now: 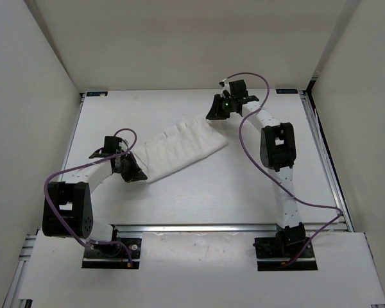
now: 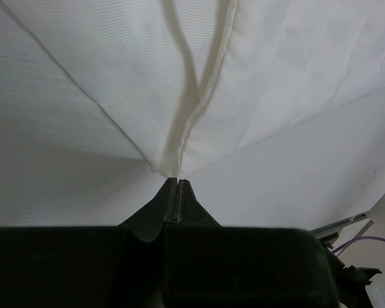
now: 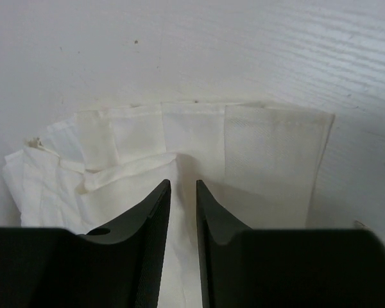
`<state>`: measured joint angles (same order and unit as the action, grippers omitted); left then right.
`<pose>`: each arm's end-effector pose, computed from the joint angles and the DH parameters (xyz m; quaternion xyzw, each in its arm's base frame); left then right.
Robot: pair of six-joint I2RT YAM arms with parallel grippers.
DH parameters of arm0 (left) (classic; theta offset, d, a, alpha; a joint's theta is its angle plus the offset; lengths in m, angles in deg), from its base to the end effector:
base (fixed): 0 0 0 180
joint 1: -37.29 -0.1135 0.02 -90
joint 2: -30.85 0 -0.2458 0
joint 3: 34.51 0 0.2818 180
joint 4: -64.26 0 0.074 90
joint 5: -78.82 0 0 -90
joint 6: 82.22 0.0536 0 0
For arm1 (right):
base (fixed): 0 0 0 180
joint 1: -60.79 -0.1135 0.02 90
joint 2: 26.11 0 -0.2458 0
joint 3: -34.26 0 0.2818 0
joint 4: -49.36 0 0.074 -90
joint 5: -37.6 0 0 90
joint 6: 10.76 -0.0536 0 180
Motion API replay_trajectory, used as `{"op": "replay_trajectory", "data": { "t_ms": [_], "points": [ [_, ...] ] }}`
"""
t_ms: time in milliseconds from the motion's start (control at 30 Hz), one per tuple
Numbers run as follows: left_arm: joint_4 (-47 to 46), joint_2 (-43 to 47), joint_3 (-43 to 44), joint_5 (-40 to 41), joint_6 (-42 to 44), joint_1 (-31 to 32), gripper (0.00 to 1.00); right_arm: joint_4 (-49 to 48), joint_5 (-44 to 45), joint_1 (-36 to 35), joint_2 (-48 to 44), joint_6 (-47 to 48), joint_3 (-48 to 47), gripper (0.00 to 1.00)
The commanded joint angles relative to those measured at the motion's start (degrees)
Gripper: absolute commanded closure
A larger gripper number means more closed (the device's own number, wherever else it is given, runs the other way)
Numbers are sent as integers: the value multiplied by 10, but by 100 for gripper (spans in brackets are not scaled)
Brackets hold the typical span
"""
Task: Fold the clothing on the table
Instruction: Fold the skirt
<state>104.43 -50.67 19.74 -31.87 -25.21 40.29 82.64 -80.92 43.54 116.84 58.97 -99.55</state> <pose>0.2805 -0.0337 0.1129 -0.2157 0.9410 -0.2269 0.1286 0.5499 0.1976 0.1351 -0.0760 0.8891 0.3392 0.2977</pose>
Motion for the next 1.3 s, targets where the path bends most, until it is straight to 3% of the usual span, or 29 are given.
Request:
{"op": "replay_trajectory", "data": {
  "t_ms": [0,267,467,767,967,1133,1267],
  "points": [
    [-12,21,4,-19,1,-3,100,3,39,6,-87,38,-36,72],
    [-59,41,-30,-34,-24,-26,100,47,37,15,-192,87,107,82],
    [-78,45,-23,-44,-29,-55,100,42,40,4,-221,110,230,89],
    [-67,26,6,-45,-24,-53,100,118,21,1,-119,106,174,94],
    [-67,21,16,-47,-23,-53,100,160,24,-14,-100,103,189,95],
    [-72,15,24,-54,-24,-55,100,158,33,-28,-175,96,299,97],
    [-76,11,23,-59,-28,-57,100,161,39,-48,-282,97,446,98]
  ]
}}
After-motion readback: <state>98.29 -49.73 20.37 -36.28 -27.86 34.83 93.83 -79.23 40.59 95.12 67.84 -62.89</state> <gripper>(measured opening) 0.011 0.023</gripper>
